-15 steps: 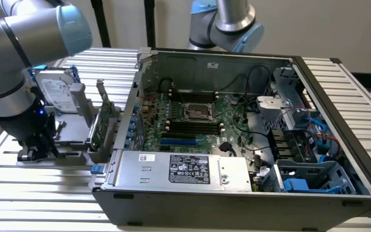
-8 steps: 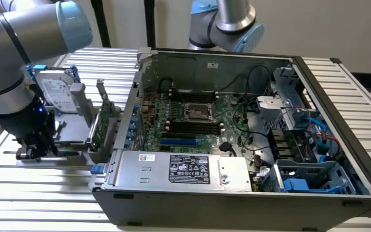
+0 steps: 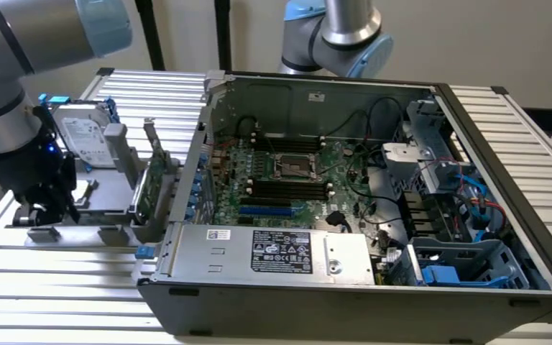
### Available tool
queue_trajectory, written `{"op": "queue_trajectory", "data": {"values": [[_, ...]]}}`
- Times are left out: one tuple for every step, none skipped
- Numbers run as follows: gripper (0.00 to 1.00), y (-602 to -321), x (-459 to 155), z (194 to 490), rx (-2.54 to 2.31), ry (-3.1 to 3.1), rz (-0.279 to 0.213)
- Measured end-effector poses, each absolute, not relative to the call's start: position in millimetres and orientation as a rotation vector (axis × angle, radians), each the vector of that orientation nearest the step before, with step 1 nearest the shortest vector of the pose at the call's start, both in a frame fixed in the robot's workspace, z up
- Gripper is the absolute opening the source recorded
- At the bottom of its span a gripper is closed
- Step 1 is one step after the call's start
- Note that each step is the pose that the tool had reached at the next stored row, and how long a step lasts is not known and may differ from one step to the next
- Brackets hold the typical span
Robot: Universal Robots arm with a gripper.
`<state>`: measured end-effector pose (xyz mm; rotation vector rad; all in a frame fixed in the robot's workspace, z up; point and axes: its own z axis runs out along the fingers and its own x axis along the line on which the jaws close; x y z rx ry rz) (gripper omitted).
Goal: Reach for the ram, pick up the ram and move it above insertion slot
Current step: 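Pick up the ram and move it above insertion slot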
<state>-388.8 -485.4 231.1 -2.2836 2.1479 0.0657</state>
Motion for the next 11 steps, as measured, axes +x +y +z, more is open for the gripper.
{"op": "queue_trajectory", "data": {"values": [[0.13, -485.4, -388.9, 235.6, -2.283, 2.148, 0.066], [0.13, -485.4, -388.8, 240.5, -2.283, 2.148, 0.066], [0.13, -485.4, -388.8, 245.0, -2.284, 2.148, 0.066], [0.13, -485.4, -388.8, 249.5, -2.283, 2.148, 0.066], [0.13, -485.4, -388.7, 254.0, -2.284, 2.148, 0.066], [0.13, -485.5, -388.5, 258.5, -2.284, 2.148, 0.066], [0.13, -485.5, -388.1, 263.1, -2.284, 2.148, 0.066], [0.13, -485.5, -387.4, 267.6, -2.284, 2.148, 0.066], [0.13, -485.5, -386.5, 272.1, -2.284, 2.148, 0.066], [0.13, -485.4, -385.2, 276.9, -2.284, 2.148, 0.066], [0.13, -485.4, -383.8, 281.4, -2.284, 2.148, 0.066]]}}
